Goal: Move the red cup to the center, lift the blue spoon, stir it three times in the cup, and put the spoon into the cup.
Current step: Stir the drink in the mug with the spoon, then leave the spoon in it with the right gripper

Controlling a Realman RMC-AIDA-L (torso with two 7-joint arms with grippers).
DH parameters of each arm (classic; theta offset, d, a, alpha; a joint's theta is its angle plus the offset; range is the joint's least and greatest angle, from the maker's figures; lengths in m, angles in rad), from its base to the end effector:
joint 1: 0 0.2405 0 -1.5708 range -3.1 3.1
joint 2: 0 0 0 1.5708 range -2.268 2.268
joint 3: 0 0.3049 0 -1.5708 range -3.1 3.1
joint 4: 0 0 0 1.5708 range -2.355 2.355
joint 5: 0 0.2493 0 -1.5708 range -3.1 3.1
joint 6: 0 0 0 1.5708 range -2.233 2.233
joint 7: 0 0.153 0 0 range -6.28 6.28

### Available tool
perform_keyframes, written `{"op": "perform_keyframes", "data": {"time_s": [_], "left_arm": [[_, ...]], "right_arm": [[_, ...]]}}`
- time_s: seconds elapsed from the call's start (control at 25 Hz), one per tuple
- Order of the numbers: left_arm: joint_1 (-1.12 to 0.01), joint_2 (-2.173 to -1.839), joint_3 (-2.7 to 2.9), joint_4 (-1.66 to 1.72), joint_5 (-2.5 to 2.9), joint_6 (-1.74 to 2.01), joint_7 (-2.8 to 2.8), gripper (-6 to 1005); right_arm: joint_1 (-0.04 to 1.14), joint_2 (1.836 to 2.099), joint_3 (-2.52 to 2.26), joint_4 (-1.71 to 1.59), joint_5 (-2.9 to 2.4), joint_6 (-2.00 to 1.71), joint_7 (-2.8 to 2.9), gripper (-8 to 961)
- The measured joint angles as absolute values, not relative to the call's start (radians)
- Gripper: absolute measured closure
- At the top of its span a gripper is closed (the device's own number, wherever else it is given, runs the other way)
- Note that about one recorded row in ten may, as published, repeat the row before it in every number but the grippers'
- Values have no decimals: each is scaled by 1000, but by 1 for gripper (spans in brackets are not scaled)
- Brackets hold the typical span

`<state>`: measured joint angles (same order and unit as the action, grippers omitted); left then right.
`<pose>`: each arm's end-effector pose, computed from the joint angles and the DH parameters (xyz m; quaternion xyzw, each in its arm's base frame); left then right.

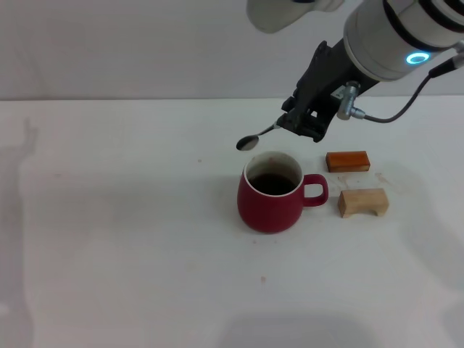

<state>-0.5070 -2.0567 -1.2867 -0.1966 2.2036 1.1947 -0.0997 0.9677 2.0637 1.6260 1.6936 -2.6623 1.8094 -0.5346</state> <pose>-0.4014 0.4159 0.0280 -0.4978 -0.2621 -0.3595 0.7445 -0.0006 0.4066 -0.0026 -0.9526 0.0445 -0.2026 0.2224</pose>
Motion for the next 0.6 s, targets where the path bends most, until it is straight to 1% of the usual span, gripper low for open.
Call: {"op": "perform_keyframes", "data": {"time_s": [0.28,0.6], "left_arm": [[-507,-2057,-1287,-196,2206,1193,-100,136],[-509,-2057,-1287,-196,2207,1186,-100,137]], "right_arm": [[975,2063,1646,1656,-2656,1841,-533,815],[1004,2047,1710,1556,-2654,1858,-553,814]]}}
